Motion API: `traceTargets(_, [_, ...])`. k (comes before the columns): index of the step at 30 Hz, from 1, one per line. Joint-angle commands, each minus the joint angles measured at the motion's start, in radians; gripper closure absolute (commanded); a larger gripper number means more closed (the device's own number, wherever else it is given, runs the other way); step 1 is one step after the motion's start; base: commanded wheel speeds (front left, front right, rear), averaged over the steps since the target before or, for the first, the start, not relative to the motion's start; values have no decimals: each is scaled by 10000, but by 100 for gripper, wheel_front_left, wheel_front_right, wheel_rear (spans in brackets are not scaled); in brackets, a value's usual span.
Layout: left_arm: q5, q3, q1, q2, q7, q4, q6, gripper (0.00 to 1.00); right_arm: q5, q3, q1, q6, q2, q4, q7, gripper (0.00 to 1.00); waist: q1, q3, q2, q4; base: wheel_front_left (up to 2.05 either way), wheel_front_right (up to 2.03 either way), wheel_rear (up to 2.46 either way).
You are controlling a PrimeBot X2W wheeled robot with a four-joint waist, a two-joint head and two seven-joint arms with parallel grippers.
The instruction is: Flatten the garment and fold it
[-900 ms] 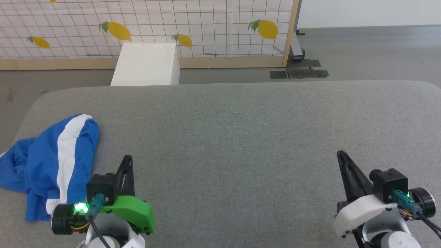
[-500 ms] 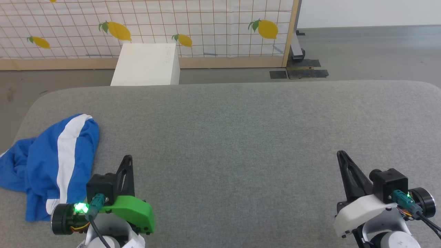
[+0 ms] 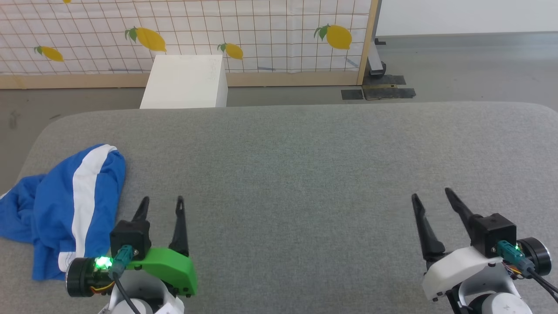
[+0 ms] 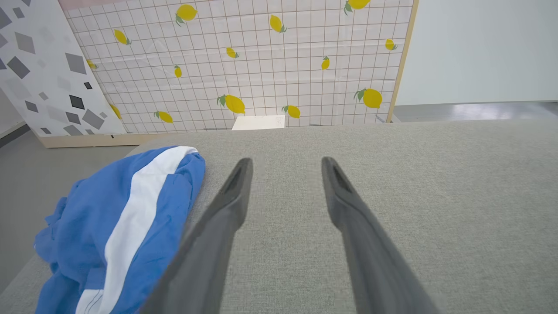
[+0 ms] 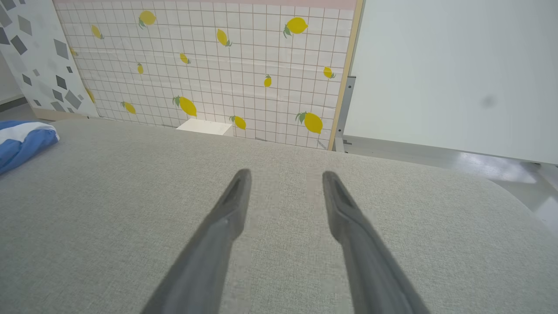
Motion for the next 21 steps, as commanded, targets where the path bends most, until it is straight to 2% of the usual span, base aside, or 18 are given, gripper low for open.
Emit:
traceTargets(1, [-32, -26, -12, -1, -51, 33, 25, 0, 16, -7, 1, 0, 1, 10, -46, 0, 0, 1, 0, 4, 0, 0, 0])
traceTargets(10, [-150, -175, -85, -4, -236, 214, 112, 0, 15, -34, -4, -1, 3, 67, -201, 0, 0, -5, 0, 140, 0, 0, 0])
traceTargets(21, [-295, -317, -163, 18, -470, 427, 221, 0, -10, -32, -20, -3, 5, 128, -394, 0, 0, 0, 0, 661, 0, 0, 0])
